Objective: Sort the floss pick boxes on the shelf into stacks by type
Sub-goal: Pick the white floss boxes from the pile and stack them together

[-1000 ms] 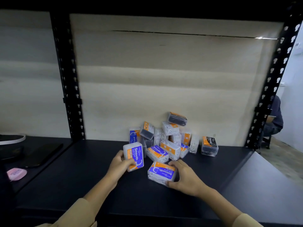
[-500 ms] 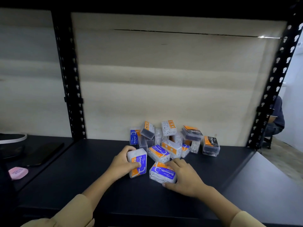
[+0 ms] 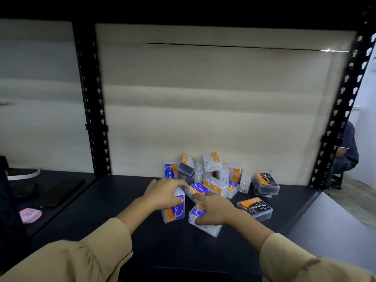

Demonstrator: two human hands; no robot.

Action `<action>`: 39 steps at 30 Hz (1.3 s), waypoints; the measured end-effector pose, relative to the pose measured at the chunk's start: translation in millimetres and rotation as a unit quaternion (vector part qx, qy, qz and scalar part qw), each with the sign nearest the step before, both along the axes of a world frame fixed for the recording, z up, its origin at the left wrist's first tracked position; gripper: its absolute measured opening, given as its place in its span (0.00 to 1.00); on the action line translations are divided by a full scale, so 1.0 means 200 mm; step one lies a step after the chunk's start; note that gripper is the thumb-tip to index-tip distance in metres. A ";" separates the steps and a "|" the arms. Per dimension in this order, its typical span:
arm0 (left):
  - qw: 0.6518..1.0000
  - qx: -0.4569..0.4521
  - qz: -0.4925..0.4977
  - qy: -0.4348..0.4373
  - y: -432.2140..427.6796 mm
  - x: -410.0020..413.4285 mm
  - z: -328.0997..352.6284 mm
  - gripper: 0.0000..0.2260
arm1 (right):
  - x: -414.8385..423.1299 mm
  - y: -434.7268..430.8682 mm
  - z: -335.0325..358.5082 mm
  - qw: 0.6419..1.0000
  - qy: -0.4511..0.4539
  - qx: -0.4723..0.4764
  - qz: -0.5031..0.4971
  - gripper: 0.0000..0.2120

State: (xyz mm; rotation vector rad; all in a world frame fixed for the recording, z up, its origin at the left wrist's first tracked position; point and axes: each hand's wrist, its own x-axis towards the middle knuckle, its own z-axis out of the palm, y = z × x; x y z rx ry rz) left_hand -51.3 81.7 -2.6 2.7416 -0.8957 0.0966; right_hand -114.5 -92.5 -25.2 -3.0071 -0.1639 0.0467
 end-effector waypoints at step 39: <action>0.997 0.031 -0.033 -0.054 0.26 -0.04 -0.13 0.20 | -0.17 -0.17 -0.02 0.989 -0.110 -0.055 0.080 0.24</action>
